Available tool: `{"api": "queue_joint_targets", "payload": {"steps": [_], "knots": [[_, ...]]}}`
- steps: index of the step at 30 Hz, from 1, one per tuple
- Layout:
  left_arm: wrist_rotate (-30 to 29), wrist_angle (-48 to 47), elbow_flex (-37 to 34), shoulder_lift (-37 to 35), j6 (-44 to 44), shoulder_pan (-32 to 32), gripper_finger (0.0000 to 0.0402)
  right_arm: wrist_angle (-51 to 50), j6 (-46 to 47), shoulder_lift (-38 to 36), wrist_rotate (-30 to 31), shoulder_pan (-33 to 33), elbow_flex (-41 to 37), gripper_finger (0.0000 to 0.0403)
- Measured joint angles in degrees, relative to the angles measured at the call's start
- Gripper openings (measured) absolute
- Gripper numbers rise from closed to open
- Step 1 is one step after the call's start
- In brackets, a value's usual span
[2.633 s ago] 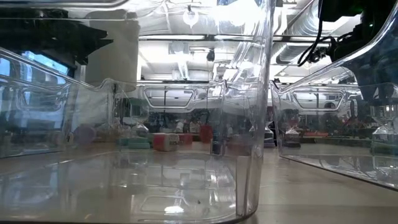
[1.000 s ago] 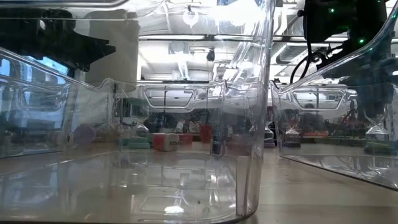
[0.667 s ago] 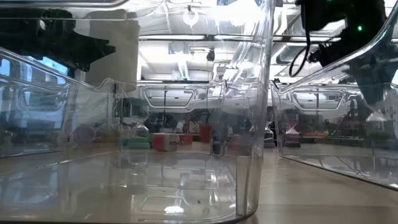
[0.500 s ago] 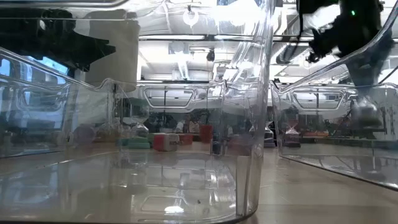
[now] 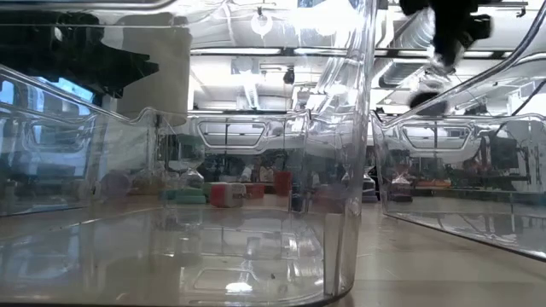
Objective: Pick & Place Office items
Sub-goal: Put the green hourglass into the right bin
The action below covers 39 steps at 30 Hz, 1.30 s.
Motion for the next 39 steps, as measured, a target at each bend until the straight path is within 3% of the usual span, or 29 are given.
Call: {"api": "queue_joint_targets", "payload": {"steps": [5,18,31,39], "knots": [[0.0,0.1,0.0,0.0,0.0,0.0,0.0187,9.5,-8.6,4.1,-4.6,3.4,0.4,0.0197],[0.0,0.2,0.0,0.0,-0.1,0.0,0.0187,7.2,-15.3,15.5,-4.9,5.6,1.6,0.0198],[0.5,0.2,0.0,0.0,-2.7,-0.1,0.0187,8.2,-14.1,24.9,-5.4,6.3,1.6,0.0198],[0.5,0.1,0.0,0.0,-4.1,-1.9,0.0187,13.5,-13.3,26.1,-2.6,8.0,1.6,0.0199]]}}
